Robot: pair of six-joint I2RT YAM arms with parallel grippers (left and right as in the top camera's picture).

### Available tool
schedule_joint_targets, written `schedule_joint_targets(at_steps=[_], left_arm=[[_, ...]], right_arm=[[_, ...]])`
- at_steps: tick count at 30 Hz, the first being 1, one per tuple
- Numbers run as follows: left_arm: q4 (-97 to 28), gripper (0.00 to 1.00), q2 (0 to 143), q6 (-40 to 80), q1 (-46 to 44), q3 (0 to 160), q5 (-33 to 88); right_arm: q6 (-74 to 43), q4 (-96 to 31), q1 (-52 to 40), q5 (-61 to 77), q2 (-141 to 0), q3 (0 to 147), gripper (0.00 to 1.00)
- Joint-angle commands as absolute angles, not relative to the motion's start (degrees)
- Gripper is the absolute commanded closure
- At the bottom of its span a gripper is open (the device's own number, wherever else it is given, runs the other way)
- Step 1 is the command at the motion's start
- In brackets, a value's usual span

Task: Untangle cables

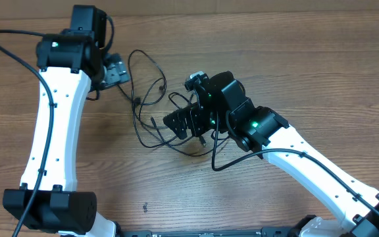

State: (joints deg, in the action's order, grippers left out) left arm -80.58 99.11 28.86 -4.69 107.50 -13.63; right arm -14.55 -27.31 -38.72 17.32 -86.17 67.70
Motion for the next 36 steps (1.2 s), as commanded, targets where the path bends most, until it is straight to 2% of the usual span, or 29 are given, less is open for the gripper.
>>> schedule_joint_targets(at_steps=[1,9,13,18,22,30,36], left_arm=[[-81.23,0.0,97.49,30.44,-2.79,108.03,-19.55],[-84.66,0.01,97.54,30.48,-2.57,107.98,-22.7],[-84.6,0.0,98.1,32.69,-1.28,107.98,-22.46],[-84.07,0.01,99.44,33.04,2.24,107.98,-21.8],[-83.79,0.0,100.68,33.01,3.49,107.98,-20.73],[-83.74,0.0,102.59,33.01,3.36,107.98,-20.73],[-83.77,0.01,102.65,33.01,3.36,107.98,-20.73]], right_arm=[[-14.55,-26.89,-38.94,16.51,-85.91,67.51,0.0],[-13.56,-26.57,-40.23,16.95,-90.21,67.51,0.0],[-13.74,-23.07,-41.56,21.78,-93.32,67.51,0.0],[-13.74,-18.28,-43.88,21.41,-94.63,67.51,0.0],[-13.72,-17.39,-44.88,18.72,-96.18,67.51,0.0],[-16.27,-20.71,-43.57,0.58,-97.62,67.51,0.0],[-16.29,-19.97,-42.87,-0.47,-102.61,67.51,0.0]])
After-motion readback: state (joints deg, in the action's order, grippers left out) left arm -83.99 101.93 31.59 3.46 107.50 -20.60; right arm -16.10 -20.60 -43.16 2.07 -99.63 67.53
